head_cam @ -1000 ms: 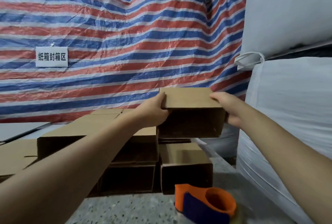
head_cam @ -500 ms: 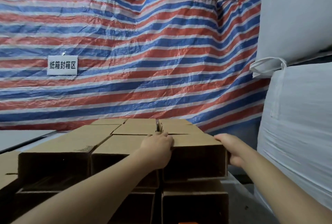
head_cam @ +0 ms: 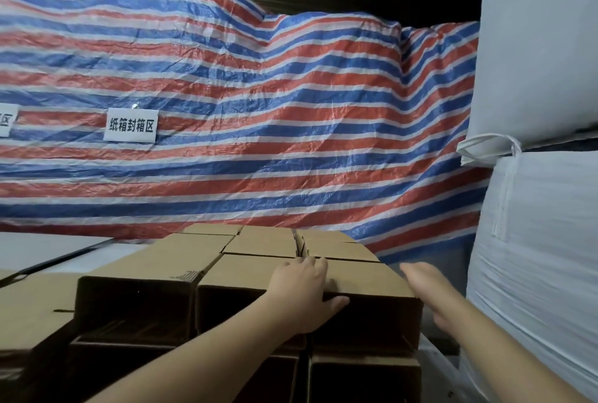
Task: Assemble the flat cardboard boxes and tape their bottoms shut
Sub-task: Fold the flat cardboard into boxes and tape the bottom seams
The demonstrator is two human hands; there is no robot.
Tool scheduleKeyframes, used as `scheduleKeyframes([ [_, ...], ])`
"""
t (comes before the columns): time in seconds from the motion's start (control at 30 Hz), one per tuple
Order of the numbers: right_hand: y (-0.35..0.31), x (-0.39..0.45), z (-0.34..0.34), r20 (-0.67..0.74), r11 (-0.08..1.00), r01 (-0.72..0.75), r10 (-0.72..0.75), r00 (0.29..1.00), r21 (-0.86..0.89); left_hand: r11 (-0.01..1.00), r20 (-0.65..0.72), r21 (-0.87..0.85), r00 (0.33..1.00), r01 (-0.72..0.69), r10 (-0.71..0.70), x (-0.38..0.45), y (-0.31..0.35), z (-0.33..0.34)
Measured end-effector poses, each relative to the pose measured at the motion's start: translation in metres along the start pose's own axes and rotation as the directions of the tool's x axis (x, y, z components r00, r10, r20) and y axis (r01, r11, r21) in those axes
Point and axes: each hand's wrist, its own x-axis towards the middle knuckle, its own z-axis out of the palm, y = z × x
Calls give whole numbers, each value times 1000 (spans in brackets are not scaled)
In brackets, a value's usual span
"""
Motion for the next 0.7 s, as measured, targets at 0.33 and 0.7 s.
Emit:
scheduleKeyframes([
  [0.33,-68,-77,59,-150,954,262,-283,947,-147,988,-229,-151,970,43,-77,-99,-54,-75],
  [0.7,-117,-162,153,278,803,562,-504,818,-199,910,-298,-238,866,341,-402,-193,-169,-97],
])
